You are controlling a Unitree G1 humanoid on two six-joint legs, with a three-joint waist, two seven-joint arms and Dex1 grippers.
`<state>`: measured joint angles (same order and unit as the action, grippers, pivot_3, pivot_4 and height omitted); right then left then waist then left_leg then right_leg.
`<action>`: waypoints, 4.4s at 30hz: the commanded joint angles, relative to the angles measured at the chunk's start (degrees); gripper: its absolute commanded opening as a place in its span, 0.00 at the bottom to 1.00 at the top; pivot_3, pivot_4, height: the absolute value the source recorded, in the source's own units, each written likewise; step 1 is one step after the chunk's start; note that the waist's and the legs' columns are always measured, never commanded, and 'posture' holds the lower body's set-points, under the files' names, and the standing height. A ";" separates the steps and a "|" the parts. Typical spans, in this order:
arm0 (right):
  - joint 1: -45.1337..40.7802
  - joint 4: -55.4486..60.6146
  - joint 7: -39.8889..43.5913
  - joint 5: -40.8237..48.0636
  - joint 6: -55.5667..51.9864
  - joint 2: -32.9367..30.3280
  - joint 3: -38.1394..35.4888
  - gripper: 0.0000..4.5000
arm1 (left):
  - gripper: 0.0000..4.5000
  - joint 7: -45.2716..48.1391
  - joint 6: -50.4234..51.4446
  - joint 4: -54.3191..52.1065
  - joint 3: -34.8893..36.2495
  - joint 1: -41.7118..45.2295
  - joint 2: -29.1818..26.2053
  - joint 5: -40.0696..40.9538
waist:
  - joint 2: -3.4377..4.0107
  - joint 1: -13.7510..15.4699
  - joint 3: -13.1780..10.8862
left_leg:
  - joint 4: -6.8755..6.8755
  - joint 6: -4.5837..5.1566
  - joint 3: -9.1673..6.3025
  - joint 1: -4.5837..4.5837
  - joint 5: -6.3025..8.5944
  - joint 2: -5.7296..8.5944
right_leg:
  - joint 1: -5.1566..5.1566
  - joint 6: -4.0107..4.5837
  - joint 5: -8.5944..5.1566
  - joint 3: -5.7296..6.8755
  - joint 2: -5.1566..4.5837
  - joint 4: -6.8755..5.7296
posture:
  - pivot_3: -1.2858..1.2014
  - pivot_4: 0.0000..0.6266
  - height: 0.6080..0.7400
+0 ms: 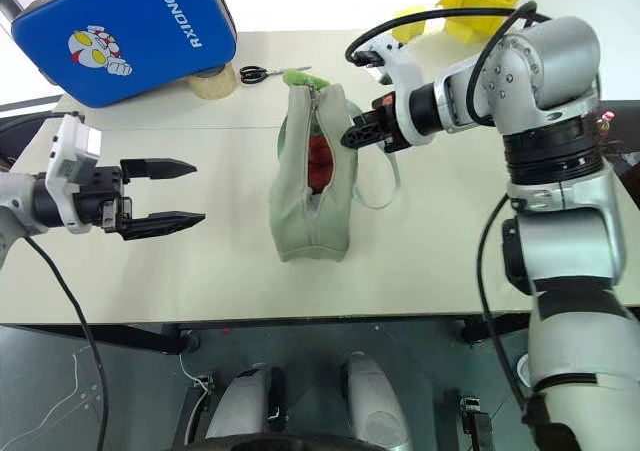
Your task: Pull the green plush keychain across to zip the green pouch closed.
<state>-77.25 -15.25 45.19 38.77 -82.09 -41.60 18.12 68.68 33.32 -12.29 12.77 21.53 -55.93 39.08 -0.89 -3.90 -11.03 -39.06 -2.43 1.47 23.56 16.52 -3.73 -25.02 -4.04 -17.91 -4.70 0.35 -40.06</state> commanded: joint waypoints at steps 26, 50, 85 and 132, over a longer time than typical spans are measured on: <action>-15.91 -9.13 22.62 -22.24 -2.90 8.44 2.56 0.99 | 1.00 1.68 -0.43 1.76 1.42 4.01 0.03 1.79 | 0.01 -0.06 -0.01 | 0.02 -0.01 0.07 0.03 0.00 -0.04 | -0.16 0.02 0.01 0.00 -0.02 -0.12 | 0.52 0.24 0.98; -9.83 -2.49 -7.87 -2.70 -10.41 18.23 -2.12 0.24 | 1.00 0.85 4.66 7.75 9.16 15.39 1.38 12.91 | -0.01 -0.23 0.00 | -0.04 -0.01 -0.02 0.25 -0.01 -0.03 | -0.29 0.02 0.02 0.04 -0.02 -0.11 | 0.52 0.24 0.98; -7.48 -0.33 42.42 -37.30 68.66 -4.95 15.03 0.01 | 1.00 0.46 4.28 4.85 8.86 11.96 1.46 12.26 | 0.00 0.11 -0.01 | -0.17 -0.05 -0.07 0.46 -0.03 -0.02 | -0.39 0.00 0.02 0.11 -0.09 -0.10 | 0.52 0.24 0.98; 17.63 28.93 45.77 -31.37 63.19 -12.97 1.11 0.01 | 1.00 5.67 3.41 9.41 1.77 17.13 3.28 7.90 | -0.01 1.46 -0.01 | -0.18 -0.06 -0.09 -0.08 -0.03 -0.01 | 0.14 0.01 0.01 0.11 -0.02 -0.11 | 0.52 0.24 0.98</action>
<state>-59.33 14.00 89.74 7.06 -20.12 -53.49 21.39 74.24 36.87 -1.88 14.14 38.01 -52.50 46.75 -0.91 -2.44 -11.03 -39.24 -2.49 1.37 23.48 16.48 -3.75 -24.88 -4.03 -17.90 -4.59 0.34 -40.18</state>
